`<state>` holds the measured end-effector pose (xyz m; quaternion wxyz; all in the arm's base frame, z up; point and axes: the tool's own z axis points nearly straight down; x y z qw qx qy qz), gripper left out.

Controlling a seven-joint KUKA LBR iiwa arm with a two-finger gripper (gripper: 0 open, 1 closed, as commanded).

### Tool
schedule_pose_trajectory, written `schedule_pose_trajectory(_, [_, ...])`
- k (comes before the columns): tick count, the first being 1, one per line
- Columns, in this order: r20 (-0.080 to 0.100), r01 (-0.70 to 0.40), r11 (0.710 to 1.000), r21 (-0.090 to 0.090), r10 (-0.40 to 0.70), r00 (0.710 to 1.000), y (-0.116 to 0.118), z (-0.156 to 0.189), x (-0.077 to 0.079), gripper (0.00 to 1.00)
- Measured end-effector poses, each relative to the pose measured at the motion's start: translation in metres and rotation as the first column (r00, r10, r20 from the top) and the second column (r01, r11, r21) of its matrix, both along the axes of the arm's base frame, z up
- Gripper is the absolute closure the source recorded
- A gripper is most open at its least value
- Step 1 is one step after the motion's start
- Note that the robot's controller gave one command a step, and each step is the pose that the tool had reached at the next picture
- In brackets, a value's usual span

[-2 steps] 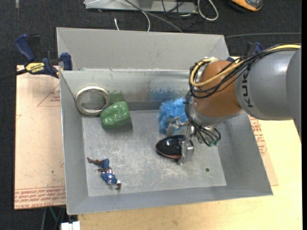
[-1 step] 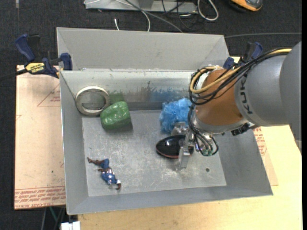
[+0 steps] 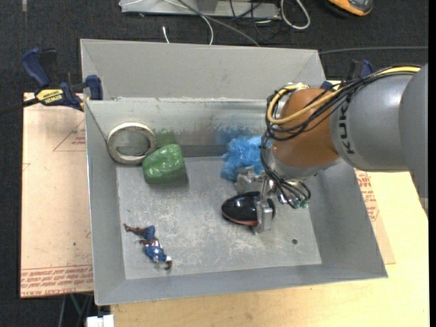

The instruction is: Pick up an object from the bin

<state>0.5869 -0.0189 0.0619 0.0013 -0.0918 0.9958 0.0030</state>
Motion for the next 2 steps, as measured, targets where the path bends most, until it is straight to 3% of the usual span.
schedule_pose_trajectory(1, [-0.001,0.272,0.962,0.002,-0.272,0.962,0.001,0.007,-0.029,0.00])
schedule_pose_trajectory(2, [0.007,0.005,1.000,0.002,-0.005,1.000,0.000,0.003,0.002,1.00])
